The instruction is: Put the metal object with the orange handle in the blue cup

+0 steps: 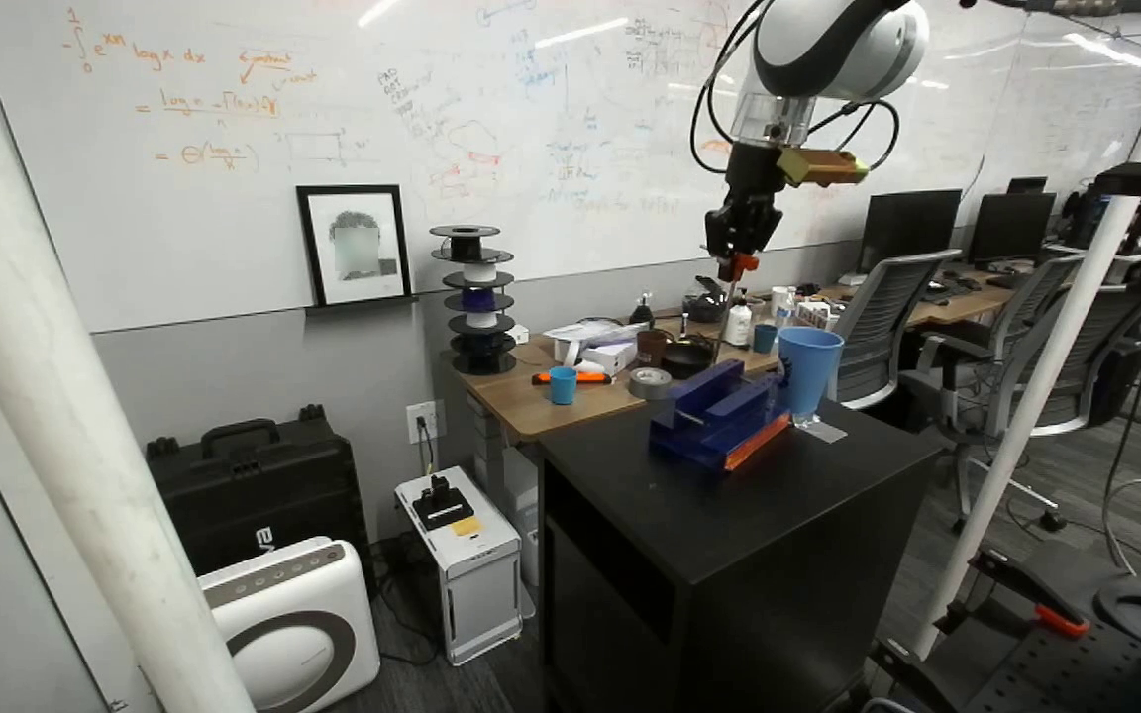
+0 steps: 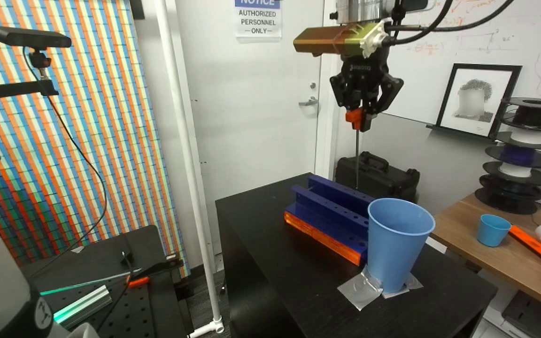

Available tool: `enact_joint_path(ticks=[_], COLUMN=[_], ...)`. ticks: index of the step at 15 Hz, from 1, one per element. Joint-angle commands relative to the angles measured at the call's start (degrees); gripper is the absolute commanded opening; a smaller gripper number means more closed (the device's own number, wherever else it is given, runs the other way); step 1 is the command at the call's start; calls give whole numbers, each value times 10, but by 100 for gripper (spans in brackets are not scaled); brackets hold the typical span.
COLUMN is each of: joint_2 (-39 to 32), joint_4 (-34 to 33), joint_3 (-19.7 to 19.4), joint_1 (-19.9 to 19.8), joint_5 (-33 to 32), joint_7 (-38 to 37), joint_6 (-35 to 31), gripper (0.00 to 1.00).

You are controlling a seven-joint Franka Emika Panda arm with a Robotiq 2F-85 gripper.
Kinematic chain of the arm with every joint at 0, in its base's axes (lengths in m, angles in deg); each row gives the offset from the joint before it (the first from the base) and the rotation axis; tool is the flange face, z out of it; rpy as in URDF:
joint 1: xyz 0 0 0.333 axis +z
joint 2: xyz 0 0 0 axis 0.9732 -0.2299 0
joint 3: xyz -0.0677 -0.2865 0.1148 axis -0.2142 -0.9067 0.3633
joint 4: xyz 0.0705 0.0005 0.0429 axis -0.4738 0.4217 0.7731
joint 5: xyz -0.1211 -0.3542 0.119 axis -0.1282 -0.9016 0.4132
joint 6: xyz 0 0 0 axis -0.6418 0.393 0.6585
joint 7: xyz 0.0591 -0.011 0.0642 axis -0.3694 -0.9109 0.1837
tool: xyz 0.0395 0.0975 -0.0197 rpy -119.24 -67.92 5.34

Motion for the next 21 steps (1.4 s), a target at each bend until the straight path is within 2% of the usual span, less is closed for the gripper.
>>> enact_joint_path(ticks=[1, 9, 17, 18, 19, 21], joint_2=[41, 88, 59, 54, 50, 47], joint_4=[-13, 7, 43, 47, 50, 51], joint_3=[-7, -36, -45, -45, -45, -48], joint_1=[-6, -44, -55, -55, -55, -57], joint_5=[4, -41, -35, -40, -42, -42], joint_7=[4, -66, -86, -89, -90, -91], joint_6=[36, 84, 69, 69, 68, 72], gripper=[14, 14, 15, 44, 44, 58])
